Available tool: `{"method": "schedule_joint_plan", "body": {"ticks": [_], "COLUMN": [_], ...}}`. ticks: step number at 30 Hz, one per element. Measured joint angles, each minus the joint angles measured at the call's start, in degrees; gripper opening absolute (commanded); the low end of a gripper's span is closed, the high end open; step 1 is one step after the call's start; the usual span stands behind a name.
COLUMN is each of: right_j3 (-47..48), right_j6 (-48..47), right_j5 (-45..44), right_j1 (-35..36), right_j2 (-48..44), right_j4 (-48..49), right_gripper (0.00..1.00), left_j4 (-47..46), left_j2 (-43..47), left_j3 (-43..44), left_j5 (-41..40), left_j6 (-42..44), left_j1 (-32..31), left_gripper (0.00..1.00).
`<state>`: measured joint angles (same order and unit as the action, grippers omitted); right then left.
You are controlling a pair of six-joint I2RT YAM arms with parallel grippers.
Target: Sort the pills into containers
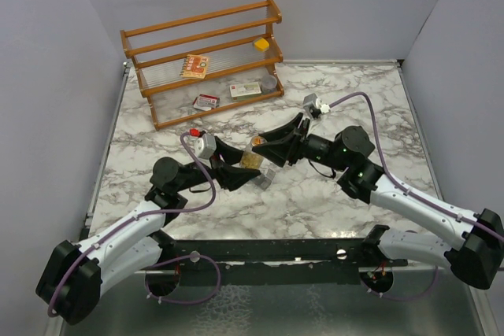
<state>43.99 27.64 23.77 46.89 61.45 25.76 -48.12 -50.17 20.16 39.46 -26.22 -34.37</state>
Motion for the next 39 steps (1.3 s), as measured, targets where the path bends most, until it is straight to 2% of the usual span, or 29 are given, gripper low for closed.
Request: {"method": "schedule_joint_plan", "body": {"ticks": [12,23,26,34,39], "right_j3": [1.16,3.08,3.54,3.74,3.74], "right_j6": [-1.53,-3.5,-3.41,-0.17,4.0], "right_j5": [1.51,7.85,10.69,22.64,27.96], "right_j1": [-0.02,0.26,0.26,0.24,-0.2], "right_j2": [0.31,-2.56,-2.78,-1.44,1.73], "right_j4": [-1.77,-5.38,-4.94,4.09,10.54], "right_gripper": [0.12,0.05,0.05,0.05,0.07], "left_j4": [0.17,-3.28,-7.32,-32.37,-38.56], "left_j2": [0.46,2.99,2.03,-5.42,-9.42], "left_j3": [0.0,0.0,-0.04,-1.99,-1.99], "left_j5": [1.25,6.95,8.81,13.03,14.29], "left_j6": [-1.77,-10.54,-14.88,-33.59,-38.34], "left_j1": [0.0,-0.15,-0.24,-0.96,-3.17], "left_gripper": [0.0,0.0,0.0,0.0,0.0]}}
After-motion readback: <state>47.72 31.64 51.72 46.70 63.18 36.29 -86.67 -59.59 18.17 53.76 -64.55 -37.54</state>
